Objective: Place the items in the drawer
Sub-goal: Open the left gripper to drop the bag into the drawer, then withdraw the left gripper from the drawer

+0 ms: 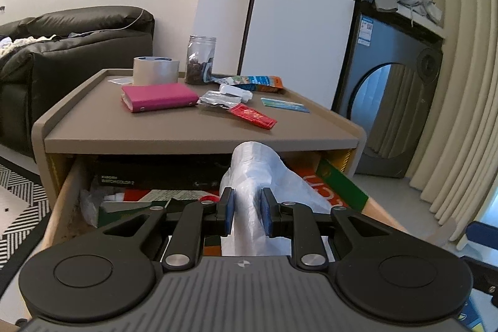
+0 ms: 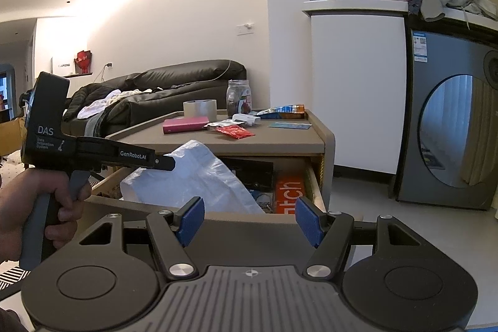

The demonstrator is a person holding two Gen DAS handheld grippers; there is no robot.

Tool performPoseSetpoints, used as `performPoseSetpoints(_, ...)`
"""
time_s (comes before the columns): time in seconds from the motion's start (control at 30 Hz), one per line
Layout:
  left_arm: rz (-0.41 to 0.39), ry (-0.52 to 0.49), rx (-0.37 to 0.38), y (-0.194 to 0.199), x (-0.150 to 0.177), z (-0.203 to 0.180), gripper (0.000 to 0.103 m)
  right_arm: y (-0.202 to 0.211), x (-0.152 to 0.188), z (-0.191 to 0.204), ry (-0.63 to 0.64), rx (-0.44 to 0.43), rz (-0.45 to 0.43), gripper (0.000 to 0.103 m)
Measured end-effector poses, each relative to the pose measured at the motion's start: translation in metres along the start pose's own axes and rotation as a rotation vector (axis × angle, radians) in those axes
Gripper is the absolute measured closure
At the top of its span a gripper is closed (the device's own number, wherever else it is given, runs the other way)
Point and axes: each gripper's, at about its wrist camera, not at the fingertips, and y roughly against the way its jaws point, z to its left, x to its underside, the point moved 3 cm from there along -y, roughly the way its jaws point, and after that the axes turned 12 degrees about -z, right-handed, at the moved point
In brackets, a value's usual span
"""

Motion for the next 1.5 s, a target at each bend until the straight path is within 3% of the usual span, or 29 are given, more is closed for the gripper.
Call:
performPoseSetpoints(0.23, -0.013, -0.042, -0.064, 0.007, -0.002, 0.005, 0.043, 0.000, 0.001, 0.000, -0.006, -0.003, 0.002, 0.035)
performPoseSetpoints(0.3, -0.038, -0.036, -0.083, 0.013, -0.004, 0.009, 0.039, -0.001, 0.000, 0.001, 0.000, -0.008, 0.003, 0.035)
performPoseSetpoints(0.47, -0.048, -0.120, -0.146, 0.013, -0.005, 0.006, 0.038, -0.003, -0.001, 0.004, 0.004, -0.015, -0.003, 0.035)
performPoseSetpoints(0.57, 0.043, -0.175, -0.144, -0.002, 0.001, 0.004, 0.040, -0.001, -0.002, 0.005, -0.004, -0.016, -0.012, 0.035)
performPoseSetpoints(0.77, 0.136, -0.281, -0.158, -0.018, 0.004, -0.007, 0.040, -0.001, 0.000, 0.006, 0.001, -0.022, -0.005, 0.035)
performPoseSetpoints(1.0, 0.182, -0.307, -0.178, -0.020, 0.008, -0.007, 0.039, -0.001, -0.001, 0.006, 0.001, -0.026, -0.009, 0.035)
performPoseSetpoints(1.3, 0.087, -0.277, -0.211, 0.012, -0.002, 0.000, 0.030, -0.004, -0.002, 0.002, -0.007, -0.015, -0.010, 0.035)
performPoseSetpoints(1.5, -0.013, -0.264, -0.245, 0.046, -0.017, -0.001, 0.030, -0.003, 0.001, 0.007, -0.009, -0.019, -0.005, 0.035)
